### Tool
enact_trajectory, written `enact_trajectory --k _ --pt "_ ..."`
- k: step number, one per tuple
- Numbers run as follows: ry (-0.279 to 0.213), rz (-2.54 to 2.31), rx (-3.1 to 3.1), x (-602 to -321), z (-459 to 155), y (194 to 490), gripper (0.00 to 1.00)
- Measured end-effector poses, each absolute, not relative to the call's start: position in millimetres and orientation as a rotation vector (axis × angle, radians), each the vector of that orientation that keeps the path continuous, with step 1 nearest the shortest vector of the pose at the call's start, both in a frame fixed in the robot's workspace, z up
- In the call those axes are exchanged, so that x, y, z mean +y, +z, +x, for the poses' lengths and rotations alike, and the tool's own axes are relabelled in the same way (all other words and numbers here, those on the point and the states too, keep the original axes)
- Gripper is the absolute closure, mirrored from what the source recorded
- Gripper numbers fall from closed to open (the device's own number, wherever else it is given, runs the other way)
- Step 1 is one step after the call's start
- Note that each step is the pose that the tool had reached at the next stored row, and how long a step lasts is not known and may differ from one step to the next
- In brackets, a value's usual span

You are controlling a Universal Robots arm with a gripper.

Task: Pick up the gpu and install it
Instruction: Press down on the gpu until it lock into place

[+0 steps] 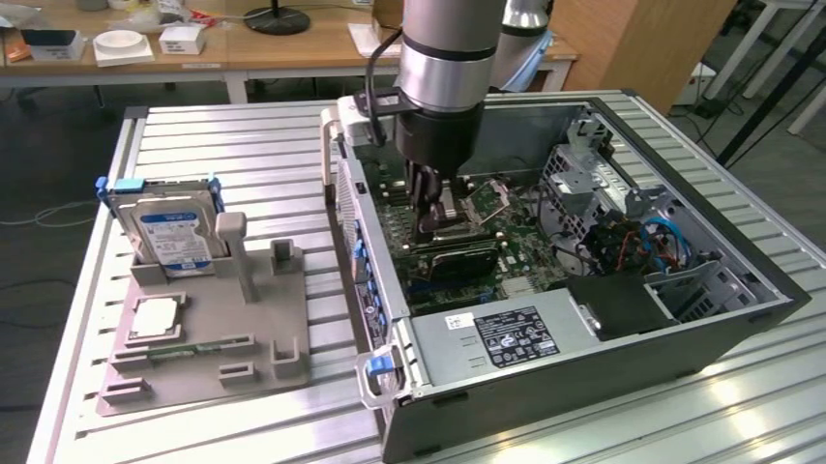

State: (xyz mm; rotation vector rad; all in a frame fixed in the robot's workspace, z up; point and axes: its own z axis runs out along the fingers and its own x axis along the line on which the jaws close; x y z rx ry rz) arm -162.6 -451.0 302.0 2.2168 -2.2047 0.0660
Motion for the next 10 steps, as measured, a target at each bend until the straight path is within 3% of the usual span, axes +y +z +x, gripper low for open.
enact_trajectory --k 10 --pt "0.067 2.216 -2.205 -450.2 -162.8 302.1 0.89"
